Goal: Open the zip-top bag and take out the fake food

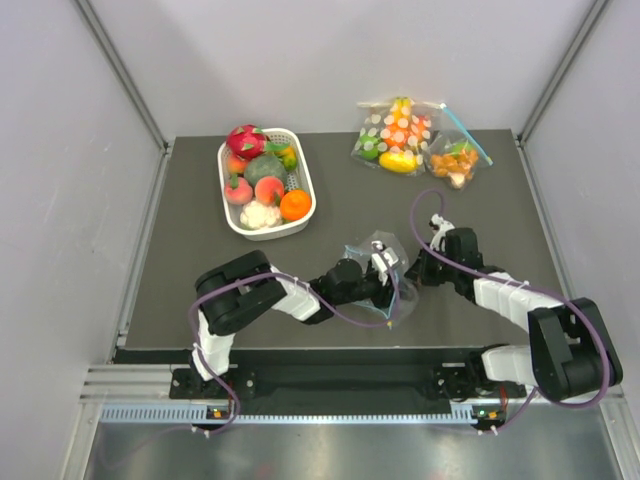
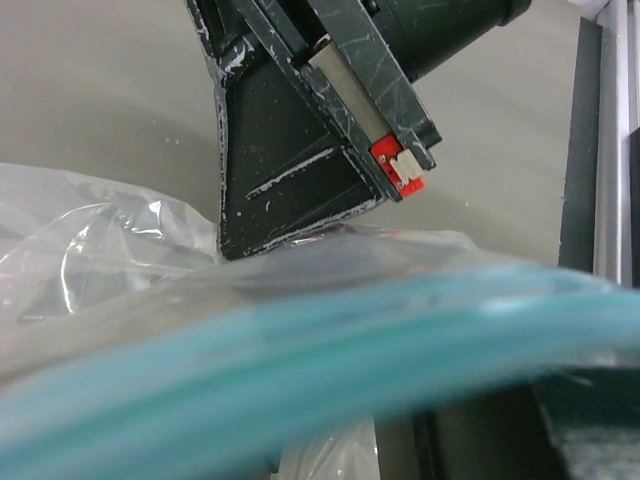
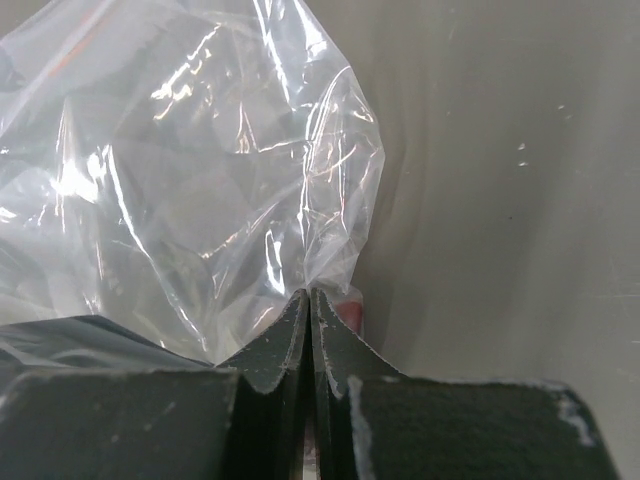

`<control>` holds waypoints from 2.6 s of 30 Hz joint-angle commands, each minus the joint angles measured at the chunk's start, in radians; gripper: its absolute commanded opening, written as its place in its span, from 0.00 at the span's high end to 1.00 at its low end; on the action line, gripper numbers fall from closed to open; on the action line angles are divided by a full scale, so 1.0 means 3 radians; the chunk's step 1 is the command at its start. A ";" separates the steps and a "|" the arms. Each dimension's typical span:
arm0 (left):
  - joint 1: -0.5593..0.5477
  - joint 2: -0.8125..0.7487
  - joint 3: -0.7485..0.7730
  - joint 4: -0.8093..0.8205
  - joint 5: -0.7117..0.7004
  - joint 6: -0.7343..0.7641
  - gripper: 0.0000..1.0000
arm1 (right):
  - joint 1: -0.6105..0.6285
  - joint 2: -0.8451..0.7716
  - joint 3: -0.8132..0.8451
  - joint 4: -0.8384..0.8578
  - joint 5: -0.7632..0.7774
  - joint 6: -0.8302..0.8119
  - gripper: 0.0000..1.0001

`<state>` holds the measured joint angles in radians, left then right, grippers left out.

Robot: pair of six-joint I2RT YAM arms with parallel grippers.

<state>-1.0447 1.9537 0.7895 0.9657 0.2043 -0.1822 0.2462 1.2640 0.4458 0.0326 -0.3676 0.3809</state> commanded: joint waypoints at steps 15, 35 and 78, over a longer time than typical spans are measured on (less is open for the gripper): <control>0.0000 0.0298 0.0355 -0.0054 0.0183 0.0024 0.49 | -0.0008 0.0041 -0.0044 0.0147 -0.0171 -0.0017 1.00; -0.0015 -0.0426 -0.0136 -0.0233 0.0050 0.0096 1.00 | -0.0120 -0.0046 0.0017 0.0091 -0.0094 -0.0053 1.00; 0.0015 -0.3628 -0.0346 -0.3193 -0.1084 0.0198 1.00 | -0.0407 0.0327 0.0457 0.0198 -0.0176 -0.0135 1.00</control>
<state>-1.0473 0.9176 0.6186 0.1017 -0.0135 -0.1360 0.1387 1.3602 0.5446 0.0402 -0.4133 0.3511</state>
